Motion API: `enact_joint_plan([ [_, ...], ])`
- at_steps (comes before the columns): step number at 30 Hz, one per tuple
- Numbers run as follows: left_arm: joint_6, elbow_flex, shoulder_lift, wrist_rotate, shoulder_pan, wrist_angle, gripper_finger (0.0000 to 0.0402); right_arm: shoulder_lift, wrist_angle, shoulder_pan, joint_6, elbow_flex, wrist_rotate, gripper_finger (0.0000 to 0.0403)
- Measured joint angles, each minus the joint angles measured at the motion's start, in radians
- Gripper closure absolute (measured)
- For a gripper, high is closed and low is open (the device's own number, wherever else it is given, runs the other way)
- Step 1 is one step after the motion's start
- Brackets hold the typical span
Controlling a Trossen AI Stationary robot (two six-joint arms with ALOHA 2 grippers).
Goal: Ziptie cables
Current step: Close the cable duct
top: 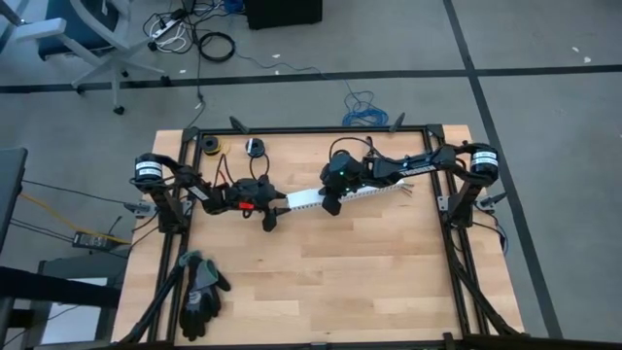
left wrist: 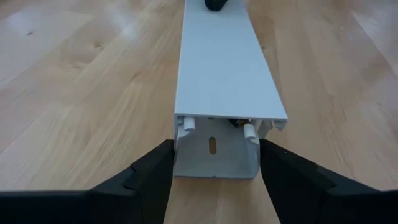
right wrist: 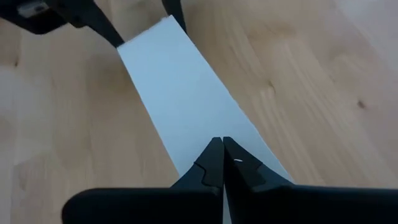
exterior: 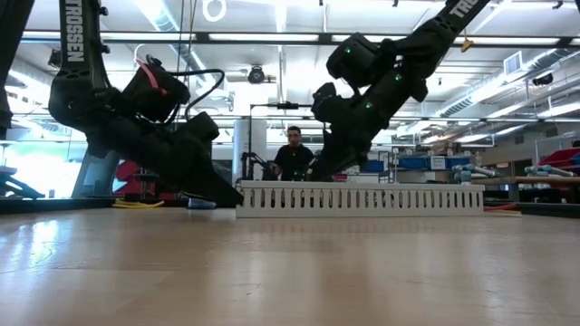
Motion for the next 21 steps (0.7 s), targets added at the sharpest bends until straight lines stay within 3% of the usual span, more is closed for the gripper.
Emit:
enact_joint_plan([
  [5,-0.001,-0.002,0.0,-0.001,0.0,0.001,0.0167,0.04,0.033,-0.001,0.028,0.0,-0.038,0.0403],
  [11,-0.001,-0.002,0.0,-0.001,0.0,0.001,0.0167,0.119,0.218,0.0,0.027,0.002,-0.093,0.0403],
  [21,0.006,0.0,0.0,-0.001,0.0,0.001,0.0167,0.0,0.221,0.008,-0.054,-0.003,-0.089,0.0403],
])
